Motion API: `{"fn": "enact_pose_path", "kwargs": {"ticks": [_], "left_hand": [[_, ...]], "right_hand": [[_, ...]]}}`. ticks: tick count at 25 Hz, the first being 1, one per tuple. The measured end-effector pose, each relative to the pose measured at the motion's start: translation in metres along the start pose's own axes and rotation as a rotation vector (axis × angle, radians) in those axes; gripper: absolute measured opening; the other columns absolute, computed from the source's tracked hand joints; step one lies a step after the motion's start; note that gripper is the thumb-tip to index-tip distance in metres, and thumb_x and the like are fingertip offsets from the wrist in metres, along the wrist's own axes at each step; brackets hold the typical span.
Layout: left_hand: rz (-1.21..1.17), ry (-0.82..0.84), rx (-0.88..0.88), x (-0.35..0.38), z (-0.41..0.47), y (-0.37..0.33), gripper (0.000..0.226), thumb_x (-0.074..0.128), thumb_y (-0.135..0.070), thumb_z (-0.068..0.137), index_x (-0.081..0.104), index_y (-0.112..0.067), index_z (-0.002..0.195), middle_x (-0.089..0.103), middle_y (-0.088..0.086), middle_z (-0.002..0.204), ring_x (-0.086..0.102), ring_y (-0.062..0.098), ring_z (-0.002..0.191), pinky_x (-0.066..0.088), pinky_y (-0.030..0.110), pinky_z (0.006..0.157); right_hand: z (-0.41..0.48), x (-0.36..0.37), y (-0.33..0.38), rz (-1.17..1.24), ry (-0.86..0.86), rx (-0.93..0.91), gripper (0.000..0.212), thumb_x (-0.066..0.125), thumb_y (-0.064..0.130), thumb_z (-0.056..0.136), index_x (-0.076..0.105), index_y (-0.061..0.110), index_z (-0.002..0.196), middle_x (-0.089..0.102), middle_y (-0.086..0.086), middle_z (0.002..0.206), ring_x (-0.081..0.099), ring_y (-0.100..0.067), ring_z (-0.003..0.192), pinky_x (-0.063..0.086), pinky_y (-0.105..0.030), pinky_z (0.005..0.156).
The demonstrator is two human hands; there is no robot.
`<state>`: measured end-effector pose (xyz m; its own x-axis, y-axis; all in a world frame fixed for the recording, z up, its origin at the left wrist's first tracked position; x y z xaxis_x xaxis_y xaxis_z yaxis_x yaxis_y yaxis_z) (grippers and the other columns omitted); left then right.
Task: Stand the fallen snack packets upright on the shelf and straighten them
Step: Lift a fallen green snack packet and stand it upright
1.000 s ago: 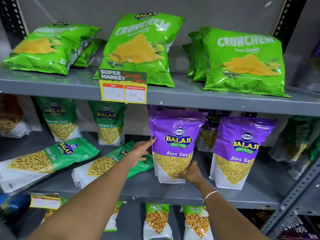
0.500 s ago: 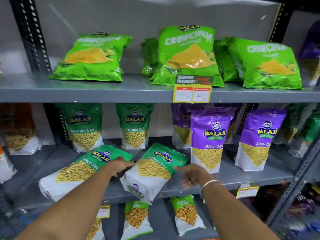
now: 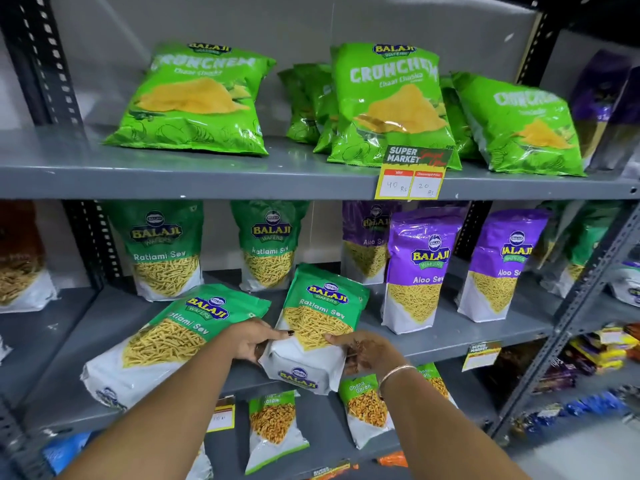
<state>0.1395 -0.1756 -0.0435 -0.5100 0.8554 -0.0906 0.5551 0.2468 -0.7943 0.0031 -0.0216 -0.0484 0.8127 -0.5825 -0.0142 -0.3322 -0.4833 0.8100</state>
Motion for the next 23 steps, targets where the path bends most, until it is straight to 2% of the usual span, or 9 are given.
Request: {"fn": "enact_pose_path", "kwargs": {"ticks": [2, 4, 7, 10, 12, 15, 18, 20, 23], "left_hand": [[-0.007, 0.010, 0.047, 0.004, -0.012, -0.008, 0.019, 0.070, -0.007, 0.078, 0.056, -0.005, 0.092, 0.062, 0.009, 0.079, 0.058, 0.021, 0.071, 0.051, 0.042, 0.070], [-0.009, -0.007, 0.114, 0.001, -0.017, -0.021, 0.044, 0.074, -0.005, 0.074, 0.055, -0.001, 0.114, 0.065, 0.013, 0.109, 0.062, 0.024, 0.092, 0.050, 0.045, 0.086], [0.046, -0.087, 0.228, -0.001, -0.023, -0.036, 0.074, 0.080, -0.008, 0.066, 0.045, -0.002, 0.132, 0.054, 0.010, 0.134, 0.053, 0.026, 0.117, 0.044, 0.043, 0.100], [0.077, -0.182, 0.292, 0.006, -0.036, -0.042, 0.060, 0.075, -0.002, 0.071, 0.049, -0.006, 0.125, 0.057, 0.011, 0.126, 0.053, 0.025, 0.108, 0.045, 0.039, 0.092], [0.078, -0.221, 0.311, 0.008, -0.031, -0.038, 0.050, 0.074, 0.001, 0.071, 0.053, -0.009, 0.115, 0.060, 0.012, 0.120, 0.056, 0.027, 0.107, 0.049, 0.044, 0.095], [0.104, -0.272, 0.349, 0.007, -0.027, -0.038, 0.054, 0.077, -0.001, 0.068, 0.054, -0.005, 0.116, 0.062, 0.013, 0.124, 0.058, 0.029, 0.109, 0.048, 0.047, 0.096], [0.193, -0.397, 0.426, 0.011, -0.025, -0.041, 0.060, 0.079, -0.003, 0.065, 0.054, -0.002, 0.119, 0.061, 0.015, 0.128, 0.056, 0.028, 0.116, 0.047, 0.038, 0.096], [0.229, -0.456, 0.449, 0.016, -0.030, -0.034, 0.064, 0.079, 0.000, 0.064, 0.051, 0.000, 0.122, 0.059, 0.015, 0.130, 0.055, 0.028, 0.119, 0.044, 0.036, 0.099], [0.169, -0.552, 0.361, 0.013, 0.020, -0.012, 0.069, 0.078, 0.006, 0.062, 0.049, 0.000, 0.124, 0.059, 0.016, 0.130, 0.054, 0.028, 0.120, 0.042, 0.030, 0.095]], "right_hand": [[-0.006, -0.004, 0.010, -0.006, -0.009, -0.069, 0.016, 0.077, 0.015, 0.071, 0.064, 0.007, 0.070, 0.067, -0.006, 0.064, 0.061, -0.020, 0.058, 0.055, -0.026, 0.052], [-0.013, -0.007, 0.025, -0.010, -0.018, -0.154, 0.013, 0.074, 0.008, 0.073, 0.063, 0.005, 0.066, 0.067, -0.002, 0.052, 0.060, -0.017, 0.055, 0.053, -0.023, 0.050], [-0.024, -0.008, 0.048, -0.044, -0.020, -0.277, 0.013, 0.073, 0.001, 0.072, 0.061, 0.007, 0.072, 0.064, -0.006, 0.072, 0.058, -0.018, 0.066, 0.048, -0.027, 0.058], [-0.032, -0.007, 0.061, -0.056, -0.031, -0.360, 0.022, 0.070, -0.006, 0.073, 0.059, 0.014, 0.071, 0.062, -0.002, 0.075, 0.056, -0.013, 0.065, 0.044, -0.024, 0.053], [-0.031, -0.007, 0.063, -0.059, -0.038, -0.396, 0.028, 0.070, -0.010, 0.072, 0.057, 0.016, 0.071, 0.062, -0.001, 0.076, 0.056, -0.011, 0.065, 0.043, -0.023, 0.051], [-0.028, -0.009, 0.067, -0.073, -0.061, -0.459, 0.031, 0.071, -0.013, 0.069, 0.057, 0.012, 0.081, 0.063, -0.009, 0.095, 0.060, -0.019, 0.077, 0.044, -0.022, 0.056], [-0.019, -0.014, 0.069, -0.072, -0.129, -0.535, 0.051, 0.075, -0.015, 0.062, 0.053, 0.006, 0.103, 0.062, -0.022, 0.118, 0.059, -0.028, 0.104, 0.054, -0.034, 0.075], [-0.022, -0.014, 0.064, -0.115, -0.200, -0.586, 0.060, 0.078, -0.015, 0.057, 0.052, 0.008, 0.106, 0.060, -0.024, 0.123, 0.057, -0.035, 0.114, 0.050, -0.047, 0.094], [0.049, -0.009, 0.052, -0.199, -0.139, -0.560, 0.062, 0.077, -0.016, 0.054, 0.053, 0.007, 0.107, 0.062, -0.024, 0.120, 0.058, -0.031, 0.110, 0.048, -0.043, 0.096]]}}
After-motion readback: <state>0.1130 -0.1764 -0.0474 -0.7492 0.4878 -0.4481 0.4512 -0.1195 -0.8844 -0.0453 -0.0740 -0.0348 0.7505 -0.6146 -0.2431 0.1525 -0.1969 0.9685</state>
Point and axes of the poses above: each hand's wrist, its own z-axis towards the middle knuckle, its own x-axis out of the palm, y = z × x, the point moved 5 cm from there along z, towards the middle knuckle
